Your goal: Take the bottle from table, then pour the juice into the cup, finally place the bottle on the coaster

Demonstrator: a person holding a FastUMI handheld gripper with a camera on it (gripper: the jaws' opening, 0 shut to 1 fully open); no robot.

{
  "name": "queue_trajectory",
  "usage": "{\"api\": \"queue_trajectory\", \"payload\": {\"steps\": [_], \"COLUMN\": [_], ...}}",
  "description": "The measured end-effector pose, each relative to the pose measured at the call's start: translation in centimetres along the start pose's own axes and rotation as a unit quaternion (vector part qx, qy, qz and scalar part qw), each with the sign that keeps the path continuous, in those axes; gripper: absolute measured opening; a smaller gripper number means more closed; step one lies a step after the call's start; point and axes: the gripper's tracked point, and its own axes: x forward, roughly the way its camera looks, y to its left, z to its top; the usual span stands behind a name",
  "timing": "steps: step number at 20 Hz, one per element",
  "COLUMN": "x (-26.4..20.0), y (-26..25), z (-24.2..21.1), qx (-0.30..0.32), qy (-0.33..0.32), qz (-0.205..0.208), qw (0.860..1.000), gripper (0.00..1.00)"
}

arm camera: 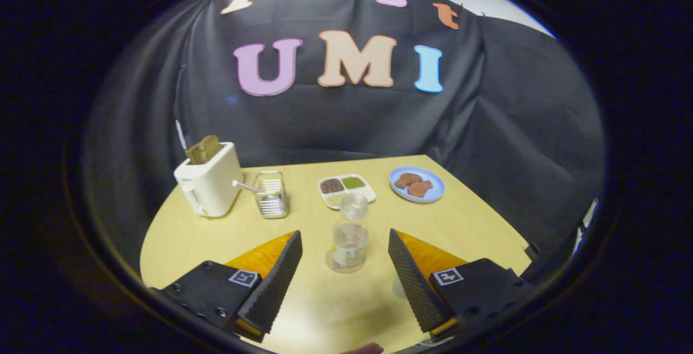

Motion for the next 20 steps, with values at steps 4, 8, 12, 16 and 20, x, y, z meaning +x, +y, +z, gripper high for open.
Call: {"api": "queue_trajectory", "payload": {"steps": [4, 8, 12, 16, 20], "x": [-1.7, -2.9, -3.9, -4.7, -4.9], "y": [0.7, -1.6, -2.0, -3.0, -3.1], "z": [3.3, 4.9, 6.0, 6.9, 6.8], "qx": [0.012, 0.004, 0.007, 0.004, -0.012], "qy": [-0.034, -0.047, -0.057, -0.066, -0.064], "qz": [0.052, 0.051, 0.073, 0.078, 0.082], "qw": [0.998, 0.998, 0.996, 0.995, 0.994], "gripper": [1.0, 1.0, 1.0, 1.0, 1.0]}}
